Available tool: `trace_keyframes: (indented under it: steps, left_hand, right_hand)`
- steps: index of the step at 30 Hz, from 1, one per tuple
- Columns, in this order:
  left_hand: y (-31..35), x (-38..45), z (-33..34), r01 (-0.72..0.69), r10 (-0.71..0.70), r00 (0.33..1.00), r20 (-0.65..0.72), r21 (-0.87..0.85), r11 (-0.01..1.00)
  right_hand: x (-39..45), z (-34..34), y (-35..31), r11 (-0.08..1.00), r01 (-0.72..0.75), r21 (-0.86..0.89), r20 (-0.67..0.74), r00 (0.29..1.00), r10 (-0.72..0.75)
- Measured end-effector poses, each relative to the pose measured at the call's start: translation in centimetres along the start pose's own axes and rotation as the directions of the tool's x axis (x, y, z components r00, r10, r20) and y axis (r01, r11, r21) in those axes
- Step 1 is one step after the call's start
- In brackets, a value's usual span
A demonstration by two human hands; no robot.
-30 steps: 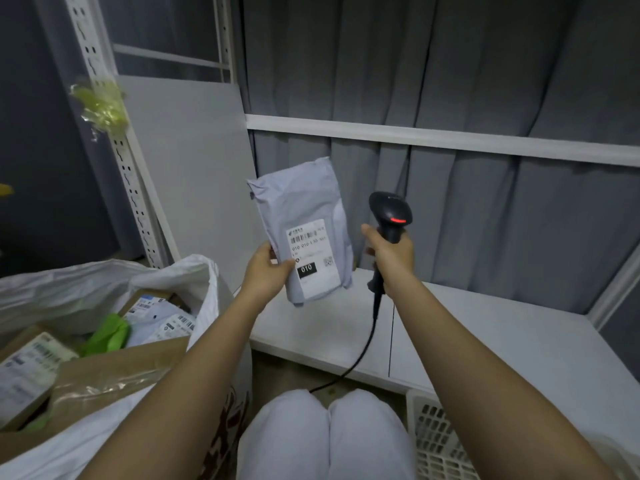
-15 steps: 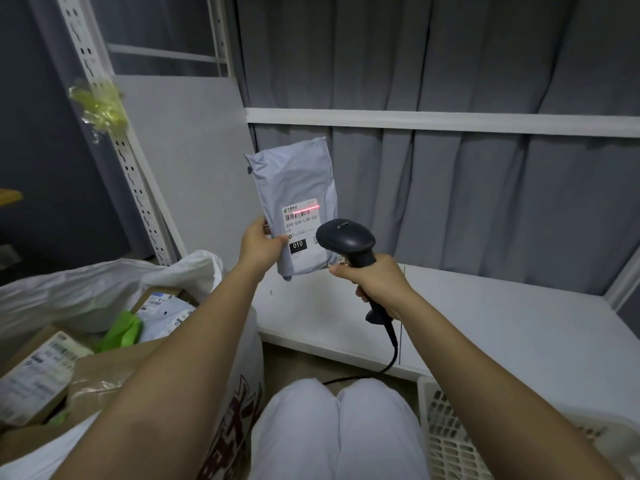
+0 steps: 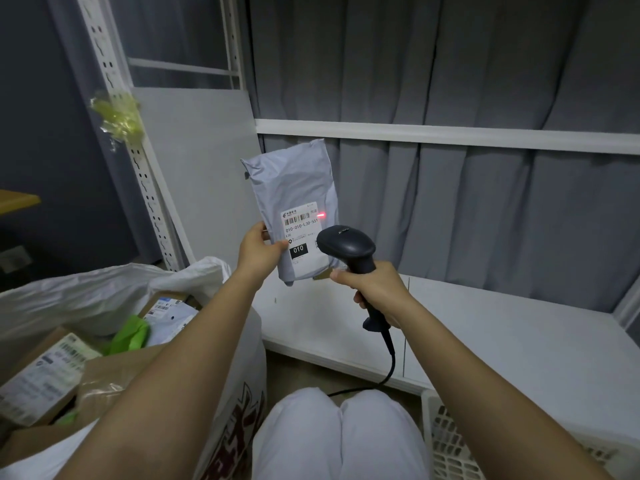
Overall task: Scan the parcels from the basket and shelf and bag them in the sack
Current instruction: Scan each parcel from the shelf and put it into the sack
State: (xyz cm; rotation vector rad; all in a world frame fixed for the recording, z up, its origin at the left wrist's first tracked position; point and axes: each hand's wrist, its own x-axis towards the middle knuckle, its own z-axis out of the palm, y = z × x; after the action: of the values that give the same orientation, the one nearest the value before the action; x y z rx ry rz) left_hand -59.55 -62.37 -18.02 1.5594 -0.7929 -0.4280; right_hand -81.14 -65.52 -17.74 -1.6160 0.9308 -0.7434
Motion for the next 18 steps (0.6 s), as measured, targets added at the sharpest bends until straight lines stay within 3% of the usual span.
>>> trace_keyframes:
  steps: [4, 7, 10, 13, 18]
  left_hand:
    - [1.3, -0.1, -3.5, -0.045, 0.033, 0.993, -0.114, -0.102, 0.994]
    - [3.2, -0.9, -8.1, -0.134, 0.115, 0.958, -0.261, -0.057, 0.989]
    - [4.6, -2.8, -14.0, -0.177, 0.185, 0.903, -0.388, 0.058, 0.983]
    - [4.4, -5.3, -20.2, -0.114, 0.216, 0.867, -0.449, 0.244, 0.963]
    - [2.7, -9.8, -27.1, 0.052, 0.276, 0.856, -0.437, 0.605, 0.795]
  right_hand:
    - [0.4, 1.9, -1.3, 0.993, 0.067, 0.102, -0.037, 0.997, -0.063]
    - [1.2, 4.6, -2.7, 0.977, 0.083, 0.195, -0.046, 0.996, -0.076]
    - [2.1, 8.4, -3.5, 0.982, 0.076, 0.172, 0.023, 0.996, -0.081]
    - [2.7, 12.9, -3.8, 0.990, 0.062, 0.128, 0.108, 0.991, -0.076]
    - [3.8, 19.4, -3.1, 0.986, 0.131, -0.104, 0.131, 0.985, -0.117]
